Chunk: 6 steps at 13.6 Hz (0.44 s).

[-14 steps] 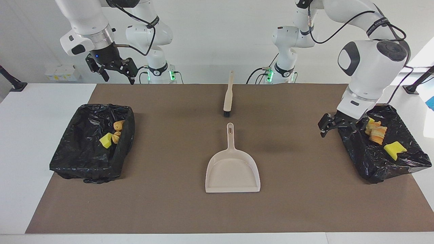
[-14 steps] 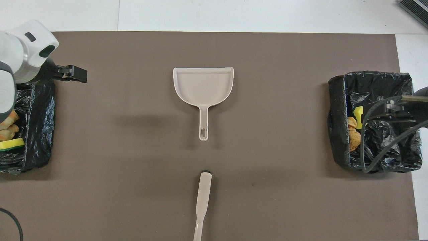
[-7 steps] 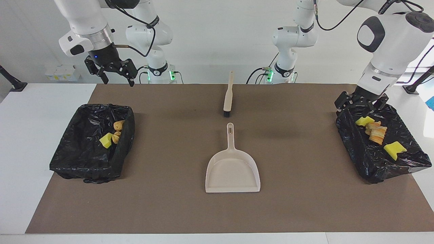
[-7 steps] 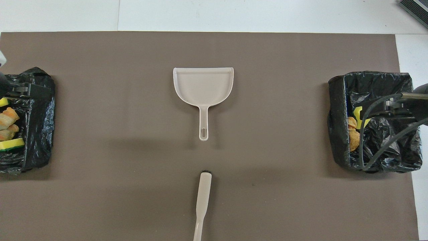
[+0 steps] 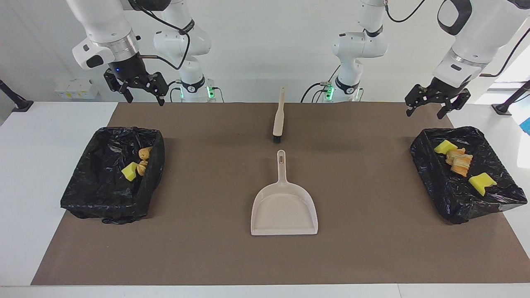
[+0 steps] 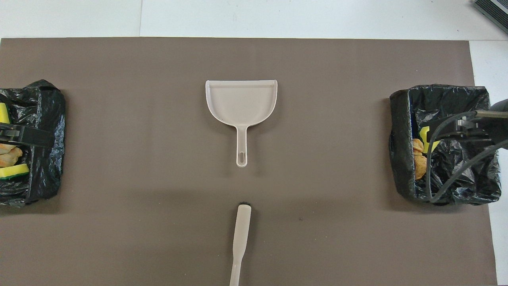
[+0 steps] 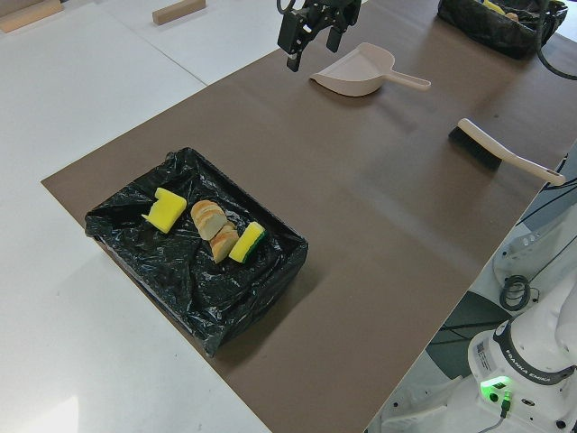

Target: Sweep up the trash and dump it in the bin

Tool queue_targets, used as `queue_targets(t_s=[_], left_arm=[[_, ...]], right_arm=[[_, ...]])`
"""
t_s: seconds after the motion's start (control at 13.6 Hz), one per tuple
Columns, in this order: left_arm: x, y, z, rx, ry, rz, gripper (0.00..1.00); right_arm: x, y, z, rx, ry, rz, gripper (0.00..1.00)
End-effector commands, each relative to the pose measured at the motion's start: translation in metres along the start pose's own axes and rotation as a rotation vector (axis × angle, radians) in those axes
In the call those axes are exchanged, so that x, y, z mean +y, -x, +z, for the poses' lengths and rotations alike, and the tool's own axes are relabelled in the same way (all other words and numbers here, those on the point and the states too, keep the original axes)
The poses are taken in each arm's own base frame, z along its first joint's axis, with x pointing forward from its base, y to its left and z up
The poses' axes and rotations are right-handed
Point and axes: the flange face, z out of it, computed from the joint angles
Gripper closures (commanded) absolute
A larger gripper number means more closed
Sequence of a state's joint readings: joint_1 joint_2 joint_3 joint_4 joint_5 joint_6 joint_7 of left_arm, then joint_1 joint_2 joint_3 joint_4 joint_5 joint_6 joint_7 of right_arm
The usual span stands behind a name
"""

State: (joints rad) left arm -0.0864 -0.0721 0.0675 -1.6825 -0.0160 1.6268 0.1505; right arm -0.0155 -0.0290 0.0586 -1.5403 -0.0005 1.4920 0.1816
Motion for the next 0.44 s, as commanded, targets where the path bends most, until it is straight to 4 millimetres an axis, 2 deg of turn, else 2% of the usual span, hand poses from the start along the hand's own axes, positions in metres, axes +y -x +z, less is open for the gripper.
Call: queue_targets(t_s=[0.0,0.22,0.37], left_arm=[[0.0027,0.0072,0.0047,0.002,-0.007,-0.011,0.0],[-0.0052,0.0021,-0.0006,0.03,-0.003,-0.01,0.0],[-0.0031,0.0005,-0.002,0.034,-0.005,-0.007,0.0]], right_arm=[[0.0018,0.0023,-0.0002,0.002,-0.024,-0.027,0.0],[0.0018,0.0025,-0.0001,0.0,-0.023,-0.025,0.0],[0.0018,0.0025,-0.0001,0.0,-0.023,-0.022,0.0]])
